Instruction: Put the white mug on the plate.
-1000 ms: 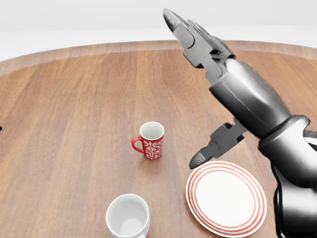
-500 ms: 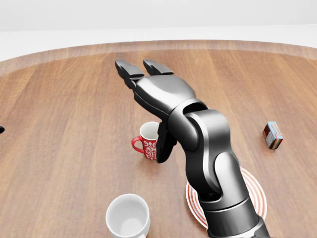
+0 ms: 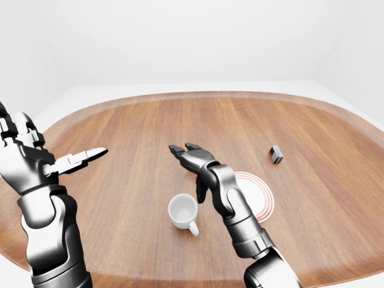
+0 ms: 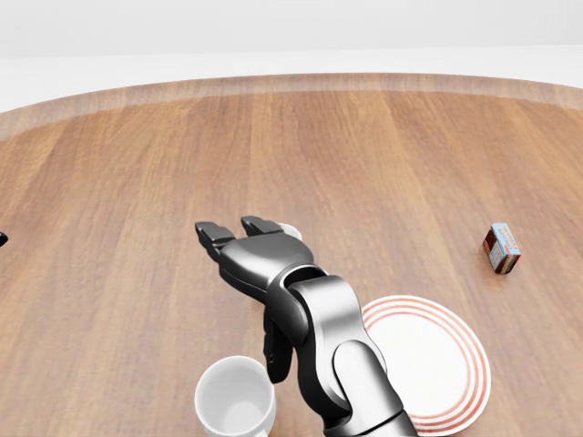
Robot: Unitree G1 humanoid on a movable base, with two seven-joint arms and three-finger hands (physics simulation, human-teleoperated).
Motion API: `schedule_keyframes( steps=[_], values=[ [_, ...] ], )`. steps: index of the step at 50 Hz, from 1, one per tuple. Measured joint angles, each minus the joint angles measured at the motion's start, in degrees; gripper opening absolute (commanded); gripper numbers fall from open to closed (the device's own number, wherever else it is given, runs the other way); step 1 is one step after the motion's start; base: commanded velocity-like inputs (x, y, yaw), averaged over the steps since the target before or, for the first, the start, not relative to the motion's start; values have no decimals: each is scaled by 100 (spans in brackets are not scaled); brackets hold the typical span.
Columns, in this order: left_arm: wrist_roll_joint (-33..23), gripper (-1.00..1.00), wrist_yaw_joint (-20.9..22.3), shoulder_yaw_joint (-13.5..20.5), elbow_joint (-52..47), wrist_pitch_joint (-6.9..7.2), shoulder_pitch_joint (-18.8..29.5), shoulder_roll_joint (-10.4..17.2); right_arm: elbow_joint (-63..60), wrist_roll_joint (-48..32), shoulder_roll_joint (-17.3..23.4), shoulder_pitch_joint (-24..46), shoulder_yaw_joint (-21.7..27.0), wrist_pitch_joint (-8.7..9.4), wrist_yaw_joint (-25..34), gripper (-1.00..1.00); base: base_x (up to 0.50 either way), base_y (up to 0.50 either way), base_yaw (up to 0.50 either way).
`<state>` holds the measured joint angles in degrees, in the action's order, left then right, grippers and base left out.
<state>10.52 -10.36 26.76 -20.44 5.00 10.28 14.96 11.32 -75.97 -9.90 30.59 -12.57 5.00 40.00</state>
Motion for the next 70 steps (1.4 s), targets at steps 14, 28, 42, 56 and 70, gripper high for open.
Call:
schedule_keyframes(
  steps=[14, 28, 42, 56, 70],
  values=[
    [12, 100, -5, 8, -1, 0, 0, 6, -252, -431, -111, -495, -213, 0, 0, 100, 0, 0, 0],
    [37, 100, -19, 14, 28, 0, 15, 16, -23, -405, -315, -783, -356, 0, 0, 100, 0, 0, 0],
    [53, 100, -28, 23, 22, 0, 5, 17, 172, -264, -452, -1036, -561, 0, 0, 100, 0, 0, 0],
    [64, 100, -32, 29, 33, 0, 1, 17, 962, 174, -515, -785, -439, 0, 0, 100, 0, 0, 0],
    [75, 100, -34, 32, 35, 0, -2, 20, 2170, 831, -549, -172, -215, 0, 0, 100, 0, 0, 0]
  ],
)
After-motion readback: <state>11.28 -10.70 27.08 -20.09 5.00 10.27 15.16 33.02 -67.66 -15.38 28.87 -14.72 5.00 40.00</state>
